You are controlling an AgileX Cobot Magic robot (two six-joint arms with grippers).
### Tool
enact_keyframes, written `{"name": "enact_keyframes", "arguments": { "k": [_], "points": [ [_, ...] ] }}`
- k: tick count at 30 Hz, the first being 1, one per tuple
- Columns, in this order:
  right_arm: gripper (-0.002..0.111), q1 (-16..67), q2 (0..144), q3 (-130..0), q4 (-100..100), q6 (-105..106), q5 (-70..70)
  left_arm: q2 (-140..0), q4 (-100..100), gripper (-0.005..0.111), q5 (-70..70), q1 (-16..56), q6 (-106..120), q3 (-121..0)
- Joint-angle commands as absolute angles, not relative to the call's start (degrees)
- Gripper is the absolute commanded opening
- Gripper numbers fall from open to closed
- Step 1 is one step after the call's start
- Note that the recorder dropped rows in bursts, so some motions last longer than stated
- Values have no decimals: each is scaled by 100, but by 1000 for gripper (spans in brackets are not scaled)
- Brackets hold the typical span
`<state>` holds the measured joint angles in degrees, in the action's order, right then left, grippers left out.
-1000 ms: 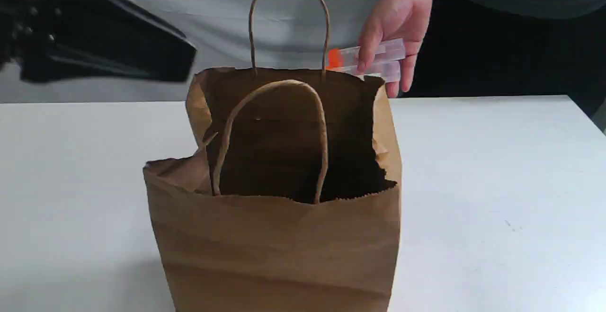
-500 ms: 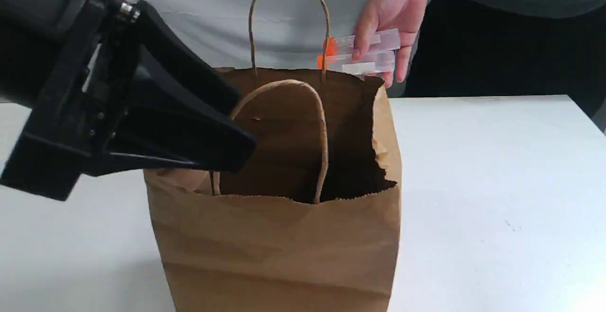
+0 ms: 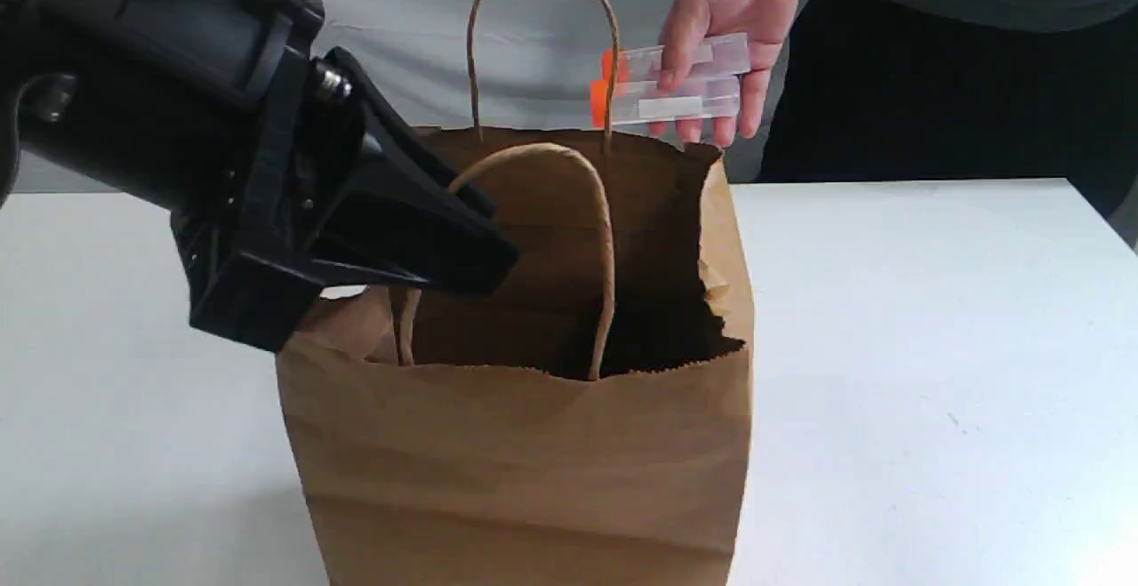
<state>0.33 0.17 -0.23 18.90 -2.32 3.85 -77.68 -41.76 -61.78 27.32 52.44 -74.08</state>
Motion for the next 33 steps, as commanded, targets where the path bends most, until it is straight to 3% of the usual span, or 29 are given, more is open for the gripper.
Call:
{"name": "enact_keyframes", "arguments": {
  "k": [1, 6, 13, 24, 33],
  "points": [
    [0, 0, 0, 0, 2261, -210, 261, -7754, -4169, 0, -6123, 2759, 5427, -7434],
    [0, 0, 0, -111, 2960, -235, 236, -7754, -4169, 0, -6099, 2759, 5574, -7434],
    [0, 5, 140, -1968, 2475, 107, 238, -7754, -4351, 0, -5607, 2759, 5532, -7423],
    [0, 5, 3092, -5616, 934, 465, 1493, -7754, -4610, 0, -5341, 2759, 5315, -7423],
    [0, 5, 5656, -8707, 2084, 2024, 4428, -7754, -4610, 0, -5394, 2759, 5100, -7423]
  ]
}}
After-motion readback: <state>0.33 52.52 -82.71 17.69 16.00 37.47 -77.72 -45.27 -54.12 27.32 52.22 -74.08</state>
